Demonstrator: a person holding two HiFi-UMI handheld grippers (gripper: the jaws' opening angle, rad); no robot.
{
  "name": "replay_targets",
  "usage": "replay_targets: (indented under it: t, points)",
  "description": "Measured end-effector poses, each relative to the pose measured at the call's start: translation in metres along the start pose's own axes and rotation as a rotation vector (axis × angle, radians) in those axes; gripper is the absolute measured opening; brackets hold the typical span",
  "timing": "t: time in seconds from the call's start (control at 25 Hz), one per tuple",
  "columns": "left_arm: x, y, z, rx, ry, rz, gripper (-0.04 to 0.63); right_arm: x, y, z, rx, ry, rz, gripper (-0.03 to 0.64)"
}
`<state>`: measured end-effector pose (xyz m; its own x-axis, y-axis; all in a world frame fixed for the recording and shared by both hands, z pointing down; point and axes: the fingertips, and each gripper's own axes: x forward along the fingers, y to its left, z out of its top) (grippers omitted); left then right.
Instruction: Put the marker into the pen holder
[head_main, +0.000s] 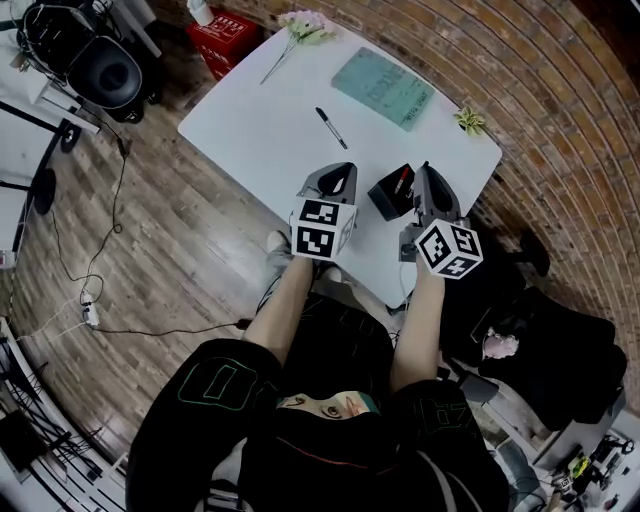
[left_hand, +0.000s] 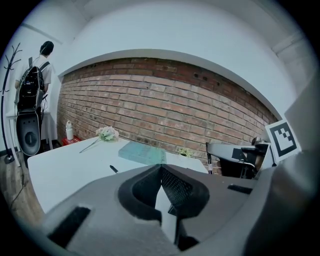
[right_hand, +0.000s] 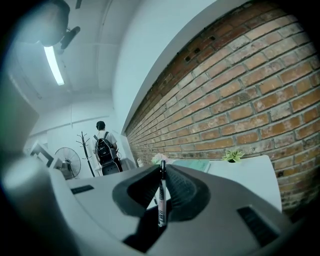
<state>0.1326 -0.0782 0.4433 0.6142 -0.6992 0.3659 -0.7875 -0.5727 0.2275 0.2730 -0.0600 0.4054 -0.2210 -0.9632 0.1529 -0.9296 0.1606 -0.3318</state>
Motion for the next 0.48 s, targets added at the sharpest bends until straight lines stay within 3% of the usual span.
replay_targets:
  t: [0.48]
  points:
    - [0.015,-0.024,-0.028,-0.01,0.071,-0.039,0.009,-0.016,-0.02,-0.041,-0.057,0.154,-0.036,0.046]
